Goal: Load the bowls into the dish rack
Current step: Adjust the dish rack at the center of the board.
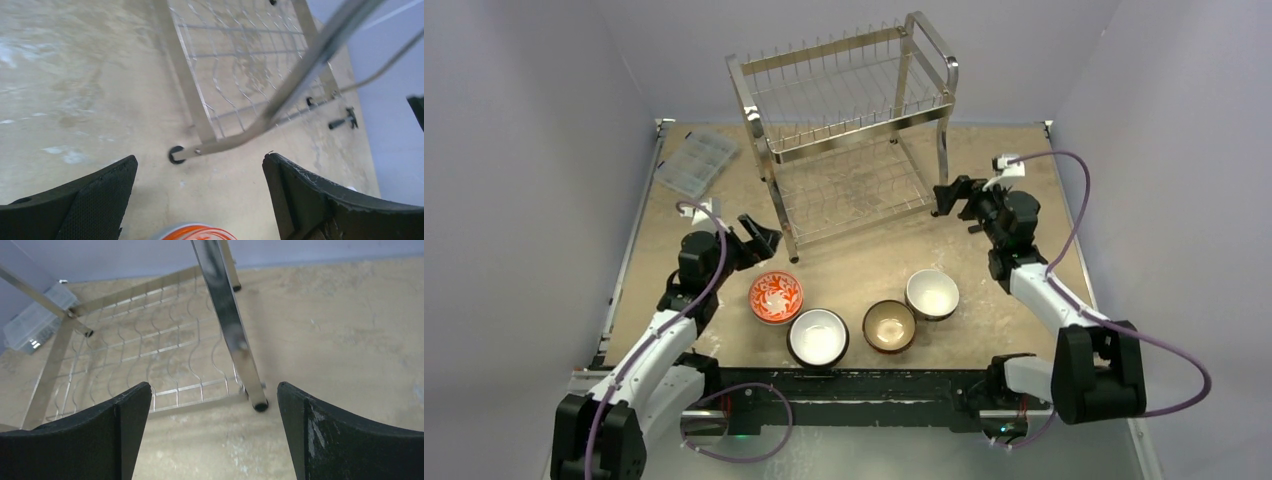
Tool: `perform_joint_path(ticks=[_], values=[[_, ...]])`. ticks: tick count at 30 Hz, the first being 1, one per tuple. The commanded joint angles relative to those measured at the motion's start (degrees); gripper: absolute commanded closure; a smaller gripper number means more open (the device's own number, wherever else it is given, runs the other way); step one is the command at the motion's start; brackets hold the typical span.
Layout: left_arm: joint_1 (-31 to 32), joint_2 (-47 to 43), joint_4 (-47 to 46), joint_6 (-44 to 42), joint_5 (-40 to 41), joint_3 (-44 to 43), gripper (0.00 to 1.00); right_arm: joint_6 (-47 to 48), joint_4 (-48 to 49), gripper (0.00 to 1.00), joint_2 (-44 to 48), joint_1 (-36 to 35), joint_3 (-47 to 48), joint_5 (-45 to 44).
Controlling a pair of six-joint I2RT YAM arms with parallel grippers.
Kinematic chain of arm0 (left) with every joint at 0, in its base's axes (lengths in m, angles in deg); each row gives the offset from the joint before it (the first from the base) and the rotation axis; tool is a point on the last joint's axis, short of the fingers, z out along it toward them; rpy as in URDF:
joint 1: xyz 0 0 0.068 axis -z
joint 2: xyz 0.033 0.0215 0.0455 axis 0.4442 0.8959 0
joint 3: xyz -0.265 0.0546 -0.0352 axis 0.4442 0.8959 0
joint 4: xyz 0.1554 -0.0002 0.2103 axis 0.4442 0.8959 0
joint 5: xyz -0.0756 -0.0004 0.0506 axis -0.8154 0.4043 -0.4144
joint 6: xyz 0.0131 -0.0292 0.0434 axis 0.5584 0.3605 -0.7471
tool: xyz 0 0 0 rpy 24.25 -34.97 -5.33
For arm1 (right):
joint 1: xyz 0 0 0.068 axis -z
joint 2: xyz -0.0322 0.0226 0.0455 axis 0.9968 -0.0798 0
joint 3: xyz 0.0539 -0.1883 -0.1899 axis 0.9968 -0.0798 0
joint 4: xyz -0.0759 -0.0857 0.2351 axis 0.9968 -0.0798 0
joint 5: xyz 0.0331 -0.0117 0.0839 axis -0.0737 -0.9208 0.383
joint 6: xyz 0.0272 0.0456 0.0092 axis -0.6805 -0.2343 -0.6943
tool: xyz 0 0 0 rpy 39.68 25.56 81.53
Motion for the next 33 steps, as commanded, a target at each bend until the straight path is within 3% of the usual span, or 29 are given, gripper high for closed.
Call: perform_joint_path(ticks=[1,9,14,19,23,27,33], values=[[3.3,0.7,-9.4,1.0,-6.8,0.3,0.03,3.2,5.8,0.02,-4.6,0.0,7.4,3.6],[7.9,0.2,-13.8,0.0,-6.5,0.6,0.03,4.5,8.6,0.10,-19.8,0.0,18.5,6.6],[9.7,4.1,-15.2,-0.2,-5.4,-0.4,0.08,2.7,12.1,0.24,-25.3,0.0,21.0,13.1],[11.0,7.1,-13.4,-1.7,-2.9,-2.5,0.17,-1.1,18.8,0.55,-27.4,0.0,19.4,18.0],[11.0,7.4,-11.2,-2.7,-0.6,-3.5,0.22,-1.9,18.9,0.76,-28.4,0.0,19.2,19.9],[11.0,8.6,-9.8,-3.6,-0.4,-4.7,0.33,-1.1,17.9,1.00,-26.4,0.0,17.4,19.6],[11.0,9.6,-8.6,-4.5,0.1,-6.1,0.46,0.6,13.6,1.00,-18.8,0.0,12.7,17.5]])
